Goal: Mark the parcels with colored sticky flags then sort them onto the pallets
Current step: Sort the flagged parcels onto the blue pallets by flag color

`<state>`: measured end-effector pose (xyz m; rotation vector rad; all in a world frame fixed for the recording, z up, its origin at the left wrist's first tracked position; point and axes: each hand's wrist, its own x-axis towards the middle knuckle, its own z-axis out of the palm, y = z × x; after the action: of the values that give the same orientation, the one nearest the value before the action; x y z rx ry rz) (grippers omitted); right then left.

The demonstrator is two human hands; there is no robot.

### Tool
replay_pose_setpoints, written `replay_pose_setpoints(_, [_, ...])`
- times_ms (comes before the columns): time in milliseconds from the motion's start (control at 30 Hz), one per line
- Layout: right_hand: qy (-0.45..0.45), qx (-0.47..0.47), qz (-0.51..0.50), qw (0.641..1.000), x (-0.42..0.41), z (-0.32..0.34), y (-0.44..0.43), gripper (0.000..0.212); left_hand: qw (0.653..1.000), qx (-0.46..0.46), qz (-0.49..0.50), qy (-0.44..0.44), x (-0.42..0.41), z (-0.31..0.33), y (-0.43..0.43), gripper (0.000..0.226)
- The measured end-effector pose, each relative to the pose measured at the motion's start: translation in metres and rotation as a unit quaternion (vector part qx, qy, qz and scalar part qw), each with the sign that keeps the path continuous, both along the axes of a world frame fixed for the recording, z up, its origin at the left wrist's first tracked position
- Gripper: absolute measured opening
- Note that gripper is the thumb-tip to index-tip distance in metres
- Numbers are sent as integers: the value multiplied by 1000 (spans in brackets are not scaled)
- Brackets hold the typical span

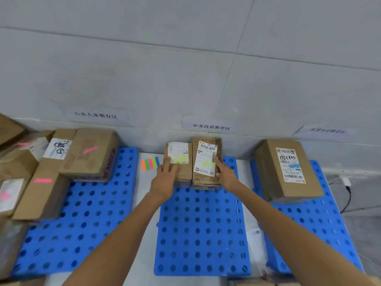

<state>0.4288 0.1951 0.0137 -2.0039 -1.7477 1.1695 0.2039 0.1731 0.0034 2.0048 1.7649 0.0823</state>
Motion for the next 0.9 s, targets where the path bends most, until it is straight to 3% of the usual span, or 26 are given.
replay_pose_setpoints(200, [-95,-36,79,992,8,4,14,72,995,-86,-15,52,4,21,8,67])
replay_pose_setpoints(300, [-160,53,56,984,14,26,3,67,990,-123,-21,65,2,44,10,74])
replay_pose_setpoints(400, [1,114,-41,993,23,59,-35,49,1000,-15,-8,-5,-1,51,-10,72])
replay_pose_setpoints(467, [115,84,-103,984,41,73,-69,36,992,80,19,-99,3,50,-44,56])
replay_pose_setpoints(567, [181,36,-142,973,81,86,-137,25,980,97,-2,-174,18,54,-120,38])
replay_pose_setpoints(667, [193,5,-137,972,120,86,-217,22,978,38,-26,-203,44,49,-205,38])
replay_pose_setpoints(800, [174,-60,-108,977,148,56,-320,15,969,-107,8,-221,95,34,-298,44])
replay_pose_setpoints(900, [44,-80,-30,995,157,21,-380,19,947,-247,52,-198,140,27,-347,57])
